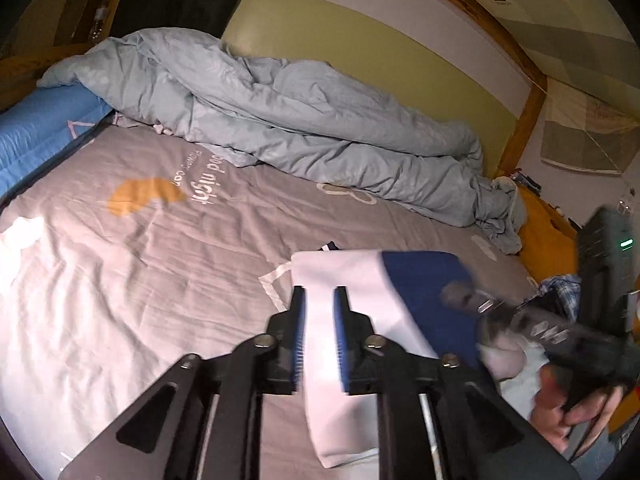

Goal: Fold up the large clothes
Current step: 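Grip the white bundle with both tools and lift it off the bed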

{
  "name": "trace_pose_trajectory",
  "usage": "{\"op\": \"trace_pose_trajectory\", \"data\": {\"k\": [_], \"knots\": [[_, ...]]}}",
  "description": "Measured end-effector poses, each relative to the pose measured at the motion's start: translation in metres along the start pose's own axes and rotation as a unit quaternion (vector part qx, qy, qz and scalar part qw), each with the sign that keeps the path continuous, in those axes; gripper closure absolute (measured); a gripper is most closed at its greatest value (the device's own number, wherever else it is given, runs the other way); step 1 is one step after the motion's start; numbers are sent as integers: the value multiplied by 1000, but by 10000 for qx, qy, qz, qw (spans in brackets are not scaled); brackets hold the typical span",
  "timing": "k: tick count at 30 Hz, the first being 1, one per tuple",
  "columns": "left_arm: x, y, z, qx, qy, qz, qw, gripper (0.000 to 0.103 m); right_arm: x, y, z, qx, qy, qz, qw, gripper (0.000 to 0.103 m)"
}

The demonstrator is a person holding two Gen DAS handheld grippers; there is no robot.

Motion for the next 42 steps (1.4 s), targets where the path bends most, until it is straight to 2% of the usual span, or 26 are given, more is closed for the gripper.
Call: {"op": "trace_pose_trajectory", "data": {"k": [1,2,3,4,5,6,8,9,13,14,17,19,20,21,23,25,27,29,31,32,35,37,38,39,40,42], "knots": [[-3,0,-1,-1,-31,-36,10000,77,1,13,3,-177,128,-82,9997,99],[-7,0,-2,14,-52,-100,9999,67,3,32,7,-389,251,-210,9987,99],[-11,-1,-3,46,-56,-169,9998,45,3,47,9,-523,261,-225,9980,99],[-16,-3,-4,81,-25,-284,9996,33,2,61,9,-566,206,-145,9981,99],[-21,-5,-4,105,41,-458,9989,10,1,70,9,-593,191,-136,9980,99],[-26,-8,-5,164,90,-642,9978,2,-2,77,7,-605,240,-240,9976,99],[-42,-26,-10,599,103,-1027,9929,1,-20,73,-2,-444,206,-555,9973,99],[-46,-35,-13,774,86,-1031,9916,1,-34,65,-8,-285,61,-602,9978,99],[-59,-78,-32,1340,-123,-562,9893,1,-79,22,-36,345,-400,-334,9980,99],[-60,-89,-38,1469,-166,-436,9881,1,-82,18,-39,364,-415,-259,9981,99],[-57,-100,-46,1483,80,-441,9879,0,-82,13,-42,353,-332,-138,9987,98],[-56,-100,-47,1576,134,-467,9863,0,-82,17,-42,260,-193,-218,9992,94],[-55,-98,-47,1558,98,-418,9868,0,-83,22,-41,174,-139,-323,9992,79],[-55,-97,-46,1518,65,-370,9877,0,-88,28,-40,100,-161,-520,9985,54],[-56,-96,-46,1469,24,-320,9886,0,-97,44,-36,-190,-219,-812,9963,38],[-55,-97,-45,1475,102,-359,9884,0,-109,53,-34,-207,-307,-1096,9933,27],[-54,-98,-45,1512,175,-420,9875,0,-124,54,-38,-145,-494,-1146,9921,17],[-53,-99,-44,1519,225,-486,9869,0,-139,40,-47,207,-731,-851,9935,16],[-52,-103,-44,1573,329,-618,9851,0,-149,19,-57,631,-951,-197,9933,16],[-50,-106,-44,1616,438,-766,9829,0,-153,11,-59,677,-1097,128,9916,16],[-47,-114,-47,1749,716,-1160,9751,0,-169,-10,-61,793,-1641,1125,9768,15],[-47,-119,-47,1765,813,-1312,9721,4,-171,-24,-62,863,-1756,1525,9687,15],[-48,-118,-46,1708,770,-1290,9738,10,-167,-27,-62,807,-1687,1644,9685,24],[-52,-116,-45,1656,702,-1285,9753,19,-163,-29,-61,780,-1655,1877,9650,39],[-57,-111,-43,1593,565,-1233,9779,24,-163,-29,-61,723,-1778,1985,9611,41],[-75,-95,-38,1427,-1,-940,9853,39,-160,-25,-60,605,-1763,2051,9608,54]]}}
Point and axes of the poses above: each gripper's, at about its wrist camera, not at the fingertips, and y roughly against the way its jaws point, x to its left, z to its top, the point moved 9 cm from there along -y, roughly the way its jaws point, and after that the axes turned 14 degrees about x, right-handed, at the moved point
